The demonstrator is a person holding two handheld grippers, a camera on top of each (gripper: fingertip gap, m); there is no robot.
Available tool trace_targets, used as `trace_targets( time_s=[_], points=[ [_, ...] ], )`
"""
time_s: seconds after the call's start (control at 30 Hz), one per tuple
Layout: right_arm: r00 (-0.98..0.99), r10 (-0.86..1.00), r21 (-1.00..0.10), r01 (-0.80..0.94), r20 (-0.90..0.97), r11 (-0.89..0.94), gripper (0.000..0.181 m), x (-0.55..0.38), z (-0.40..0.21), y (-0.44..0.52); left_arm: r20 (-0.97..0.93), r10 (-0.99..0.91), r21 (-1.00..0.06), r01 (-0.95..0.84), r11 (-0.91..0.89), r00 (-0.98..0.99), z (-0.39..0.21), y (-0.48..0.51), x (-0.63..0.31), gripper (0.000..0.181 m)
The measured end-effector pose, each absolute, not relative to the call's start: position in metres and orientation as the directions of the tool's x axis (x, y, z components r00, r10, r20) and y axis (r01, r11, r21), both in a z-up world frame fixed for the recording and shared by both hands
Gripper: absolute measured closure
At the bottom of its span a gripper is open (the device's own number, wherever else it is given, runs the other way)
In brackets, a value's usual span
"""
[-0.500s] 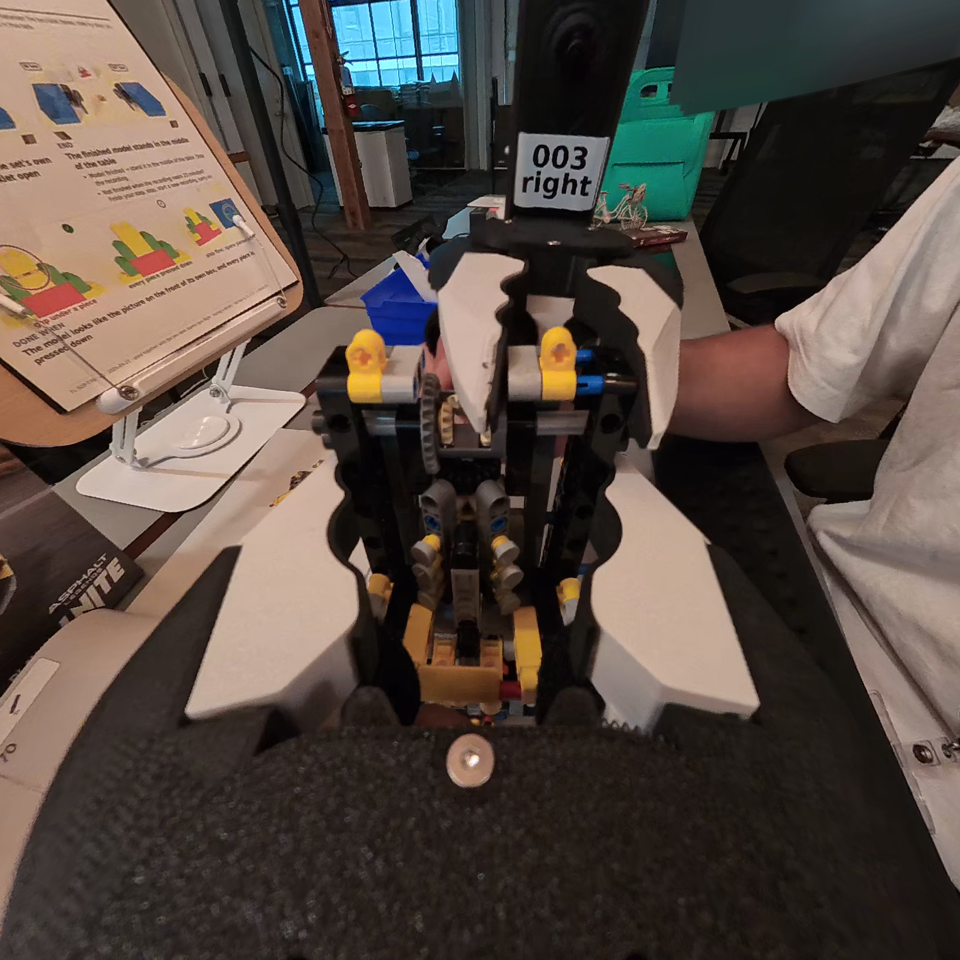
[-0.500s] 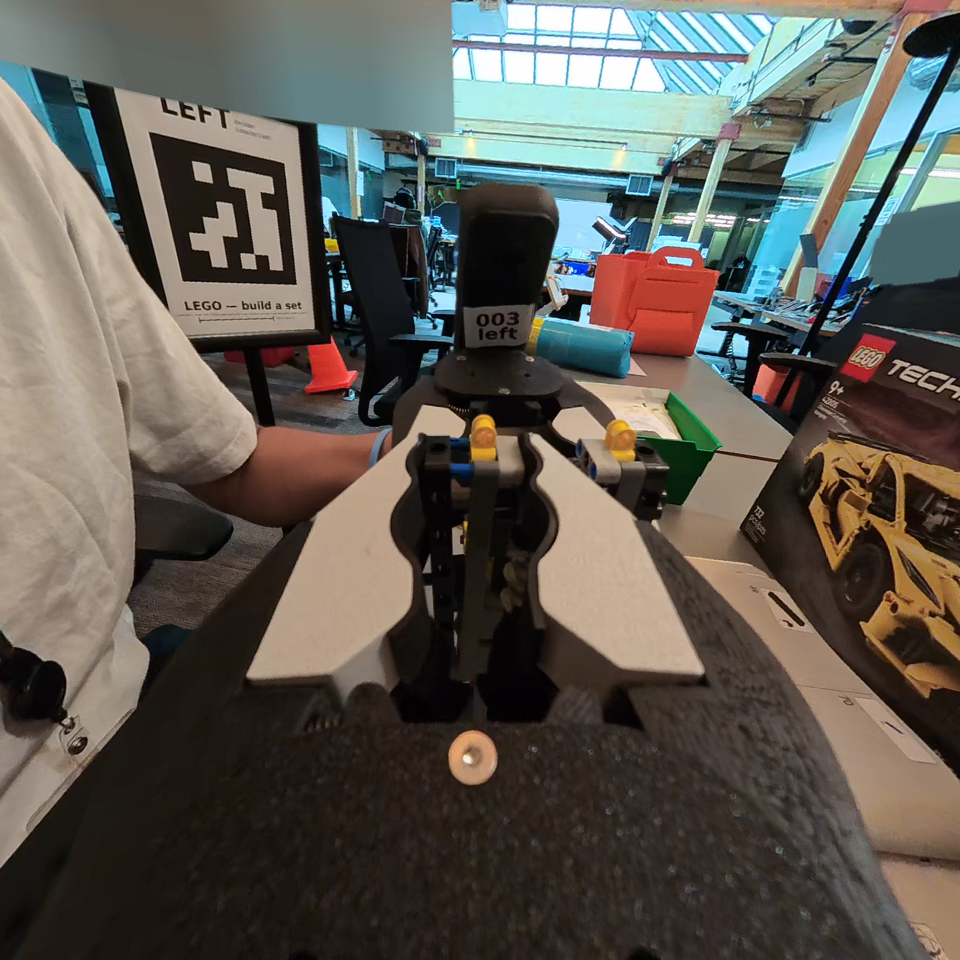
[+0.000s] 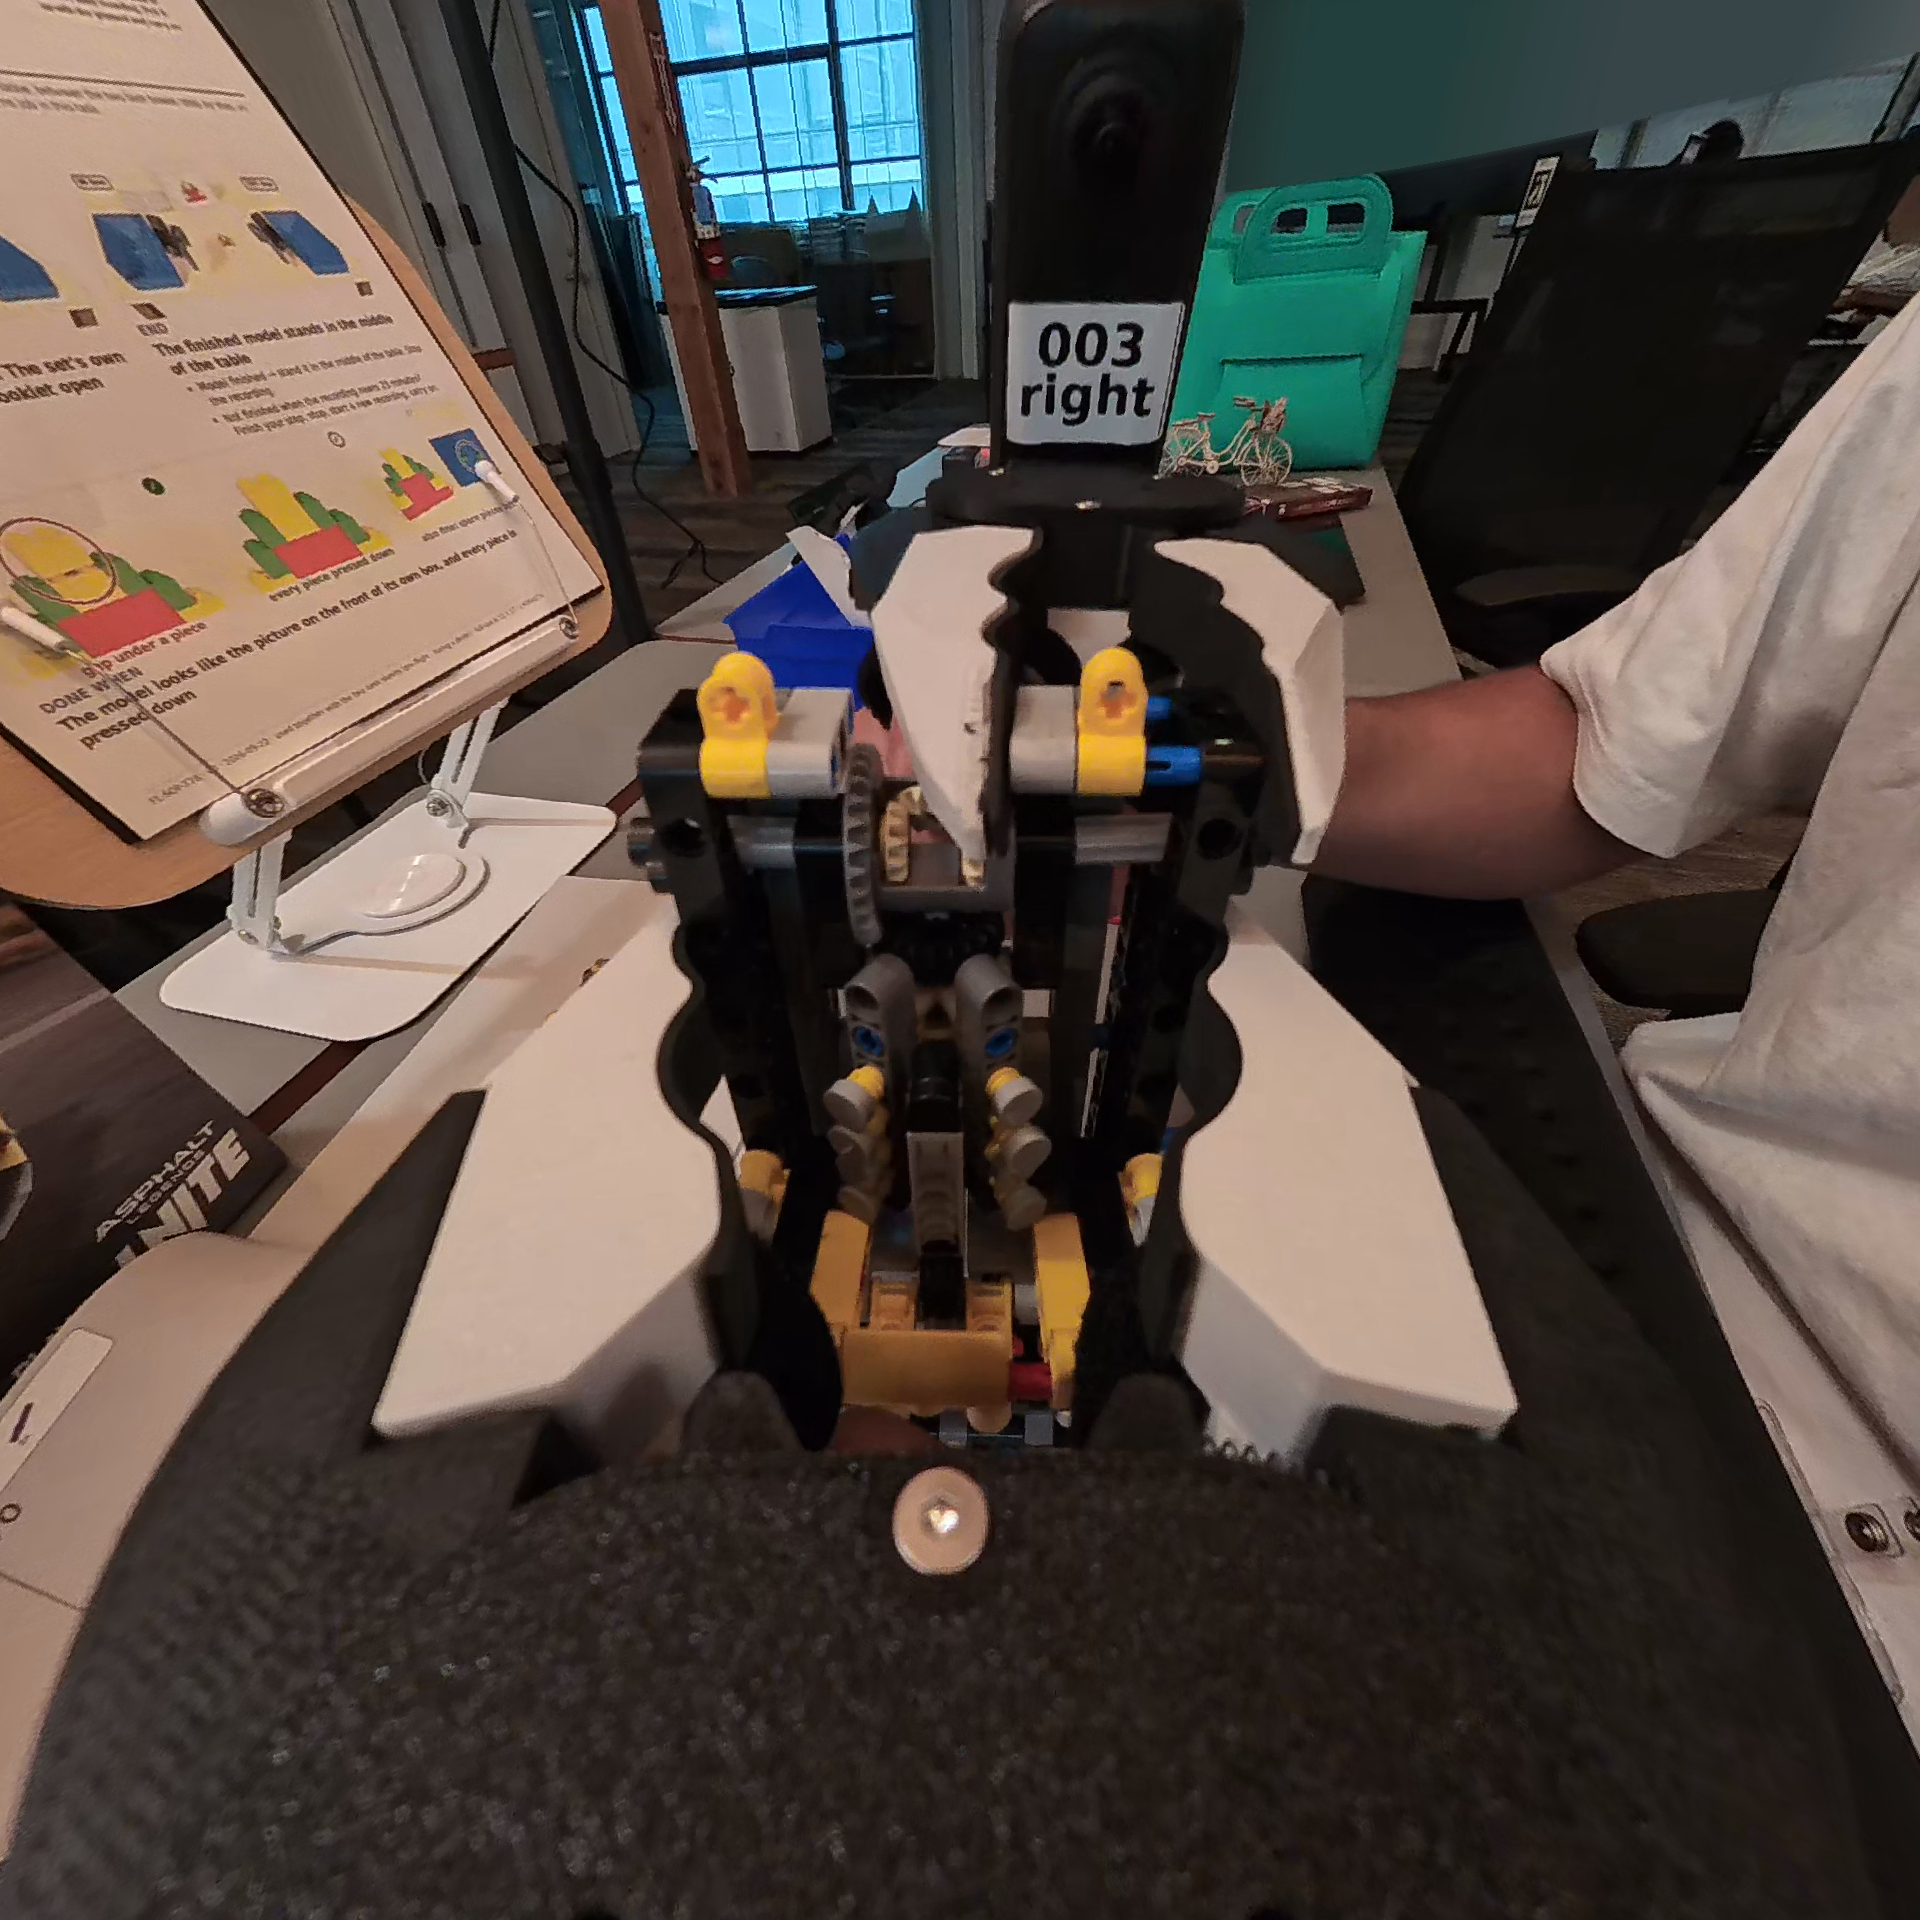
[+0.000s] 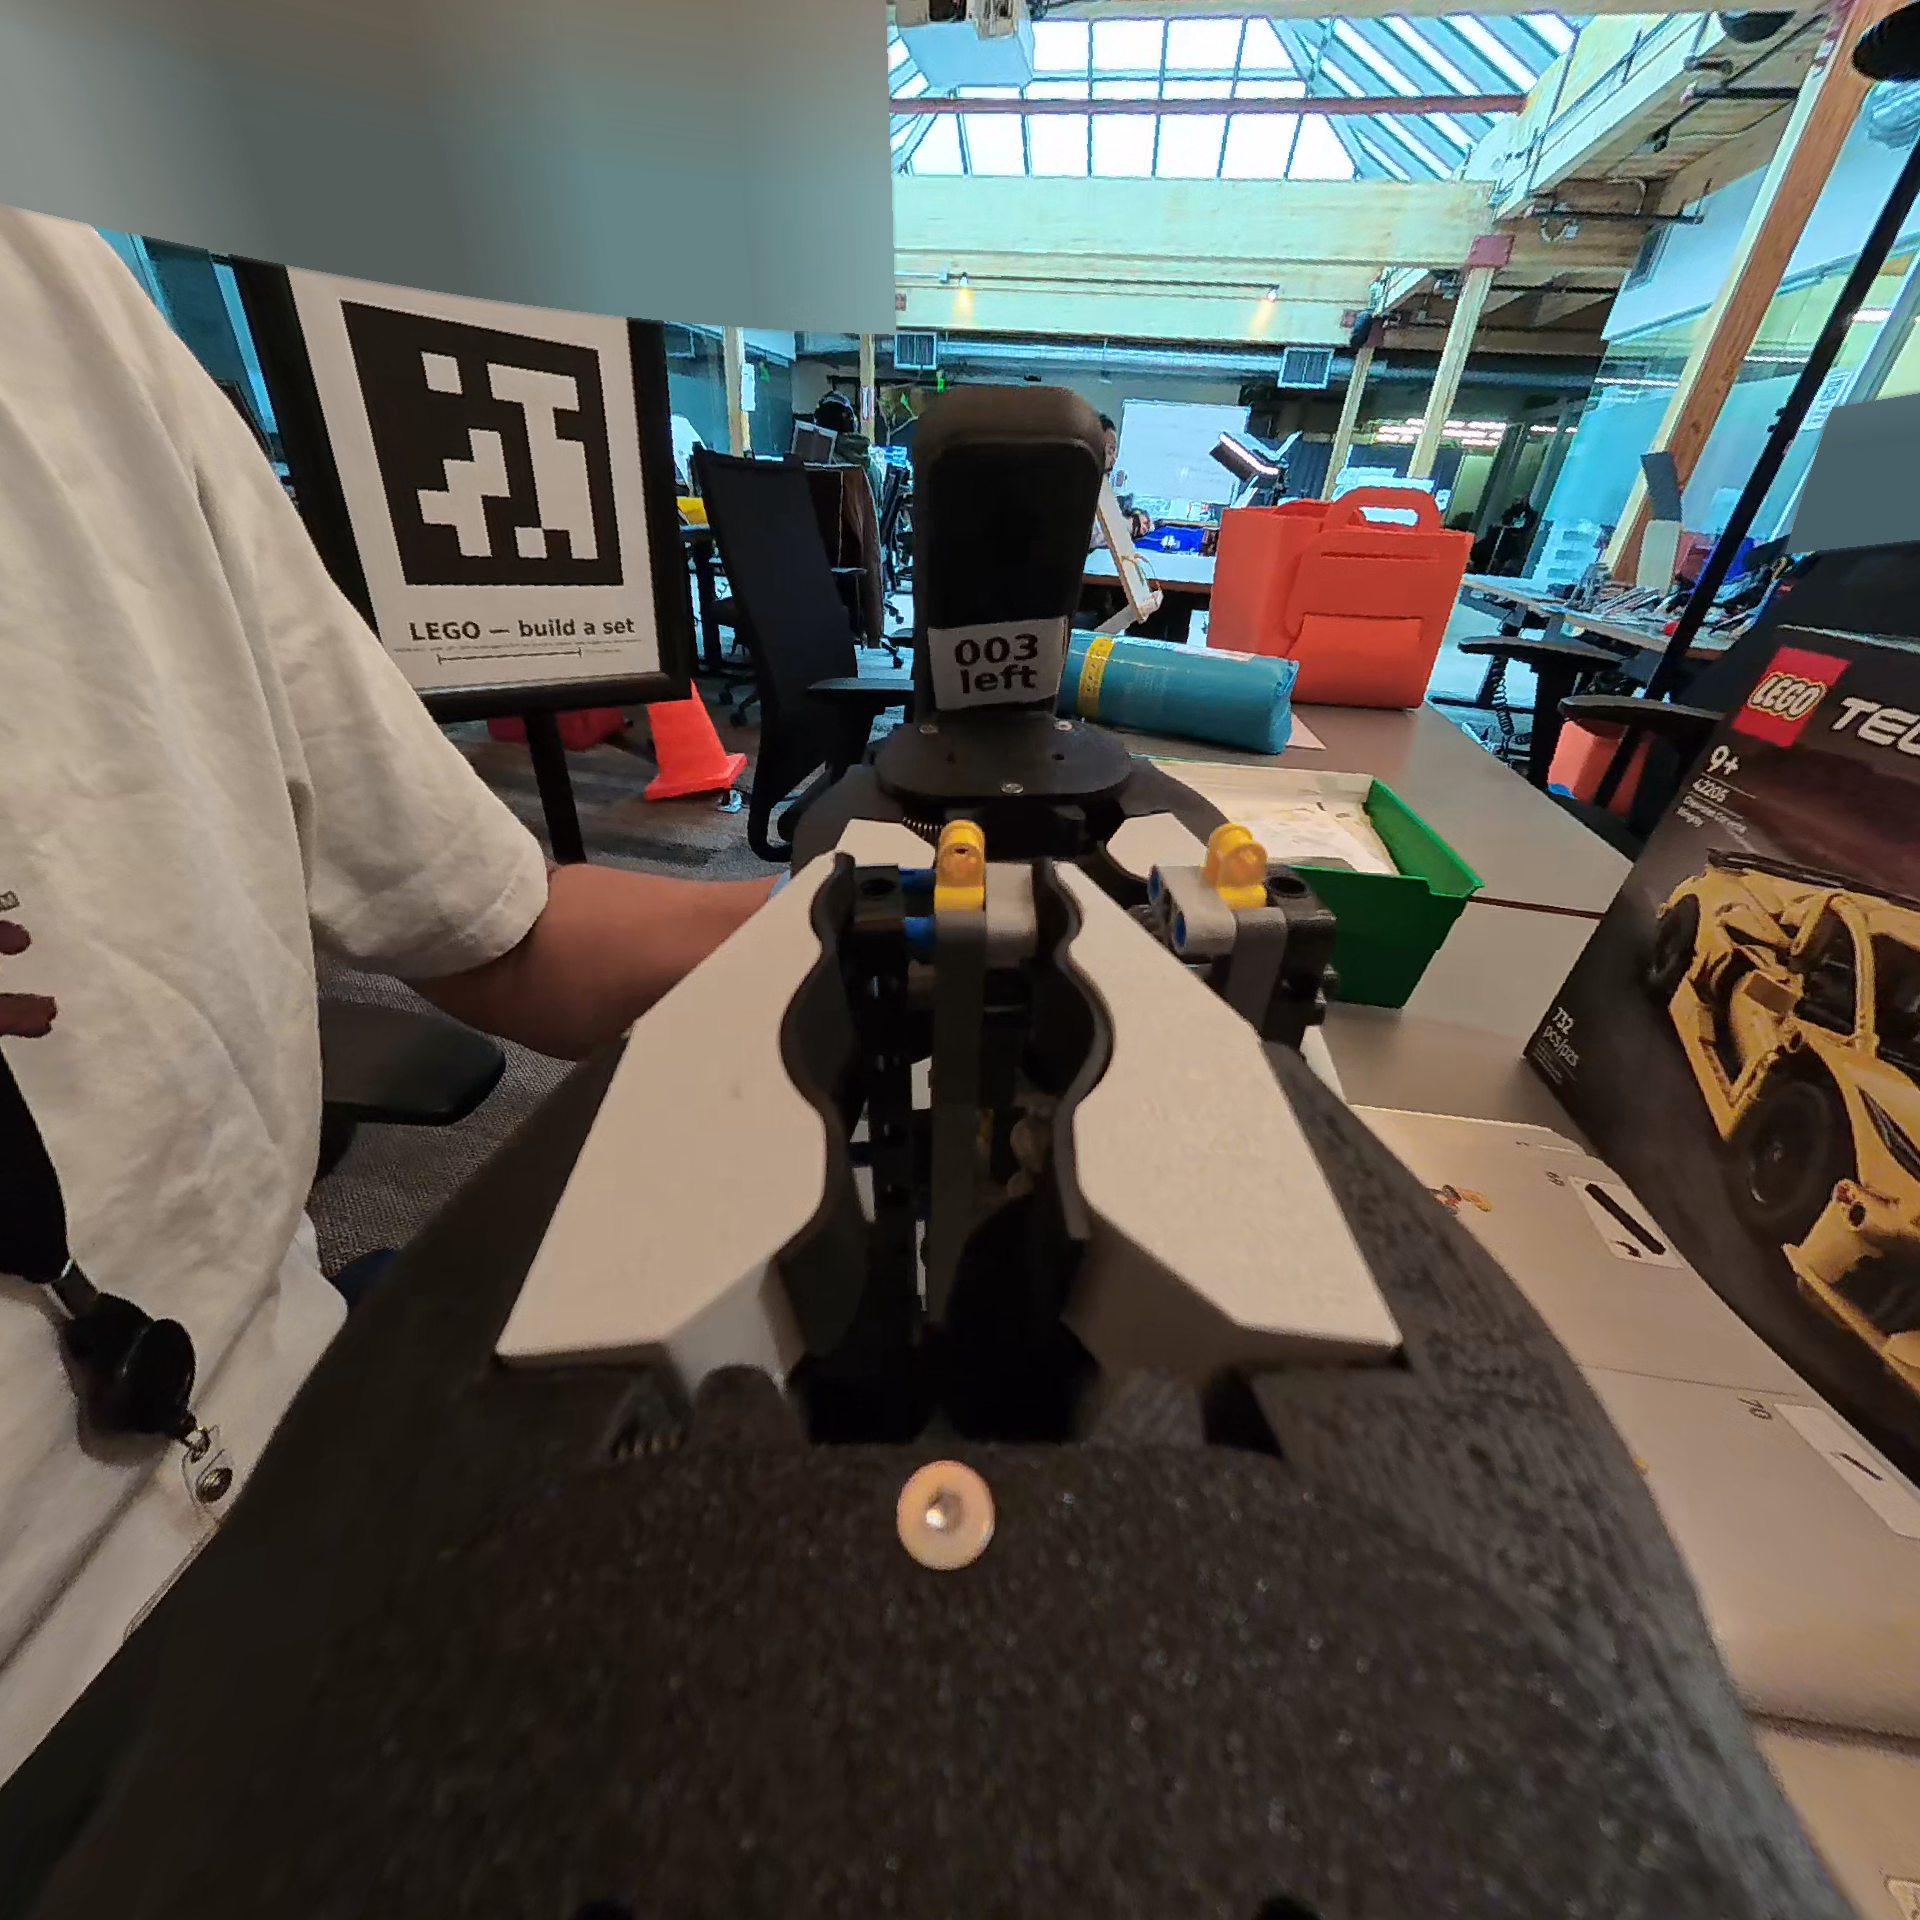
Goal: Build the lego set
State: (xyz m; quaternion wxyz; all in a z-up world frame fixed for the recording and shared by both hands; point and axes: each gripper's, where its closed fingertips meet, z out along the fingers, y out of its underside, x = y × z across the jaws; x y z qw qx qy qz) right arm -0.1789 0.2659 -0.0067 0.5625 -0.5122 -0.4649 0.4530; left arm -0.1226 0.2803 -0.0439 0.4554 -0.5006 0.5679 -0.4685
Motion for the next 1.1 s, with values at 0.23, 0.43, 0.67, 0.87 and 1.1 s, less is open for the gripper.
trace_targets(
  time_s=[0.23,0.43,0.67,0.87,1.1],
  points=[
    [0.217,0.976,-1.000,-0.013,-0.009,-0.007,0.147,-0.176,-0.005,0.275,-0.026,-0.999,-0.989,-0.145,0.029,-0.028,-0.043,0.290,-0.121,0.091],
    [0.518,0.854,-0.997,0.021,-0.049,-0.070,0.137,-0.156,-0.007,0.289,-0.023,-0.981,-0.988,-0.153,-0.007,0.191,-0.043,0.305,-0.119,0.086],
    [0.807,0.591,-0.998,0.024,-0.012,-0.052,0.155,-0.135,-0.016,0.289,-0.109,-0.784,-0.984,-0.177,0.000,0.611,-0.044,0.313,-0.118,0.091],
    [0.766,0.642,-0.998,0.005,-0.037,-0.064,0.155,-0.132,-0.018,0.282,-0.145,-0.725,-0.981,-0.193,0.016,0.673,-0.045,0.307,-0.118,0.091],
    [0.623,0.782,-0.996,0.064,-0.004,-0.056,0.155,-0.127,-0.021,0.280,-0.120,-0.932,-0.982,-0.177,0.061,0.342,-0.027,0.274,-0.151,0.093]
  ],
)
